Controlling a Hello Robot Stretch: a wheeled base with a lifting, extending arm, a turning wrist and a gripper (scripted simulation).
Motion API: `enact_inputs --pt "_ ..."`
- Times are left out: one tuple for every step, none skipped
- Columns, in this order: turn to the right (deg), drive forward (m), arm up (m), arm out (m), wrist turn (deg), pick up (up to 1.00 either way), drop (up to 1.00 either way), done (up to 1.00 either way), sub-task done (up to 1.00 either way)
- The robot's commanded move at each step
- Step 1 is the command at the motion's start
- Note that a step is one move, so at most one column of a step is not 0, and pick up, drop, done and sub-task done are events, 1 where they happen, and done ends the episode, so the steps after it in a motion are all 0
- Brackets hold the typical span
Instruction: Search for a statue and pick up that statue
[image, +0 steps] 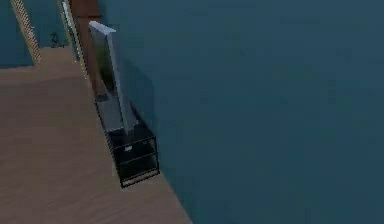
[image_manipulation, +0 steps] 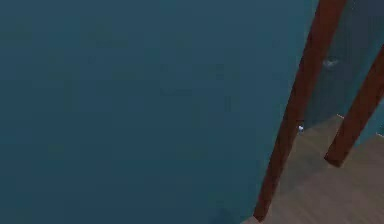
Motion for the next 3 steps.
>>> enact_inputs --pt "-42.0 0.00 0.00 0.00 0.0 0.00 0.00 0.00 0.00" --pt "0.0 1.00 0.00 0.00 0.0 0.00 0.00 0.00 0.00" --pt "-3.0 0.00 0.00 0.00 0.0 0.00 0.00 0.00 0.00"
